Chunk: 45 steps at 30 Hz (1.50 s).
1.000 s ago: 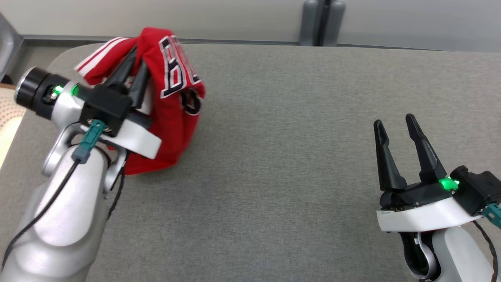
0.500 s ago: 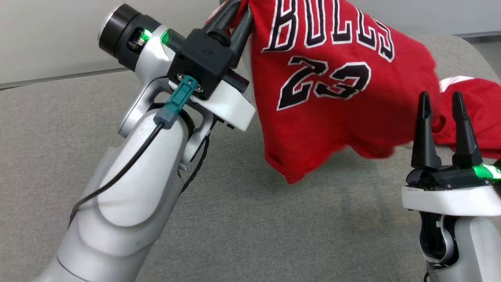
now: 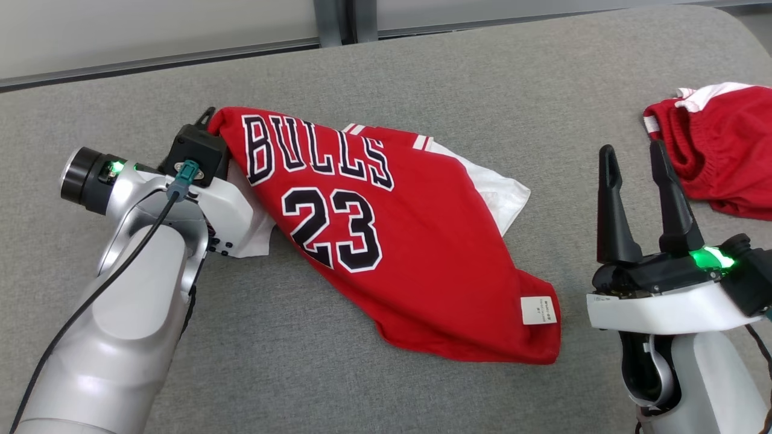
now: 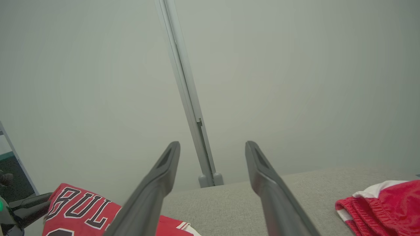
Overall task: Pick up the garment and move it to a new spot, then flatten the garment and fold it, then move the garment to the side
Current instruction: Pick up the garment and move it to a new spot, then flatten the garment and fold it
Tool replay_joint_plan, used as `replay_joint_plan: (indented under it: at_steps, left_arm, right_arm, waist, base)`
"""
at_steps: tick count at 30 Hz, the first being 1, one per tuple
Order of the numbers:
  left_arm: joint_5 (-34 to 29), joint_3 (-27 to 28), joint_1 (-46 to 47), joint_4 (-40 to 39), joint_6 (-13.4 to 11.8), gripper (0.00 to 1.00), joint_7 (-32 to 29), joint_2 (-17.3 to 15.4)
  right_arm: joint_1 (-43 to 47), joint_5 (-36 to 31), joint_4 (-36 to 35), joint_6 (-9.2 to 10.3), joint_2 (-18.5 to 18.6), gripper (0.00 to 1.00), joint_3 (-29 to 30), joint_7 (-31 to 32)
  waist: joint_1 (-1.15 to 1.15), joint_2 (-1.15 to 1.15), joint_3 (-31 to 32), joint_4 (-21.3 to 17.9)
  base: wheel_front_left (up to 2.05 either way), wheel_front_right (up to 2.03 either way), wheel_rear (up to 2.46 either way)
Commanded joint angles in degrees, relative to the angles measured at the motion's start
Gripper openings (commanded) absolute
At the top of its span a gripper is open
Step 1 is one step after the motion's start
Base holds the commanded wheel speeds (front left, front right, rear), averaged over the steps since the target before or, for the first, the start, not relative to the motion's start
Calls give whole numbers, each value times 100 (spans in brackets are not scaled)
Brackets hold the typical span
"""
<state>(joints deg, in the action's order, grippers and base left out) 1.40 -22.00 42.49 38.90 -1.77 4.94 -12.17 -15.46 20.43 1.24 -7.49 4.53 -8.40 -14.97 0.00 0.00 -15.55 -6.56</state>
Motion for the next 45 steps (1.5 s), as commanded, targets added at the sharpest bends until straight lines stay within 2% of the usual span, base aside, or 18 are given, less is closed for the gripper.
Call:
replay_joint_plan:
  at_steps: [1,6,12,16,21,25,30,36,41,45]
  left_arm:
    - [-17,-4,143,235,12,100,140,-38]
    - [134,34,300,840,130,100,543,-29]
    - [384,261,254,868,25,100,909,-54]
    - [704,532,-120,297,56,100,1020,-29]
    - [998,957,-1093,-1319,11,100,1017,12]
    - [1228,1142,-2042,-2187,143,100,1018,199]
    - [1264,1492,-3164,-3043,103,100,1018,605]
    - [1138,1714,-3610,-3371,122,100,1018,837]
    - [1002,1811,-3469,-3339,218,100,1019,874]
    - [967,1852,-3388,-3286,272,100,1019,899]
  right_arm:
    - [-43,24,55,0,67,100,-88,-30]
    - [-32,52,181,0,166,100,-193,-30]
    - [33,33,288,0,229,100,-159,-30]
    - [149,-52,381,0,344,100,-182,-30]
    - [373,-114,489,0,425,100,-153,-31]
    - [612,-163,577,0,433,100,-98,-31]
    - [899,-192,656,0,382,100,-71,-31]
    - [984,-254,739,0,368,100,-85,-31]
    - [912,-190,868,0,368,100,-105,-31]
    - [858,-33,1300,0,282,100,-161,73]
  waist:
    - [0,0,-61,86]
    - [0,0,-28,286]
    - [0,0,151,526]
    - [0,0,375,750]
    - [0,0,668,1048]
    - [0,0,893,1220]
    - [0,0,1090,1262]
    - [0,0,1075,1214]
    - [0,0,964,1178]
    - [0,0,859,1154]
  base:
    - [0,0,0]
    - [0,0,0]
    - [0,0,0]
    - [0,0,0]
    - [0,0,0]
    - [0,0,0]
    - [0,0,0]
    - [0,0,0]
    - [0,0,0]
    - [0,0,0]
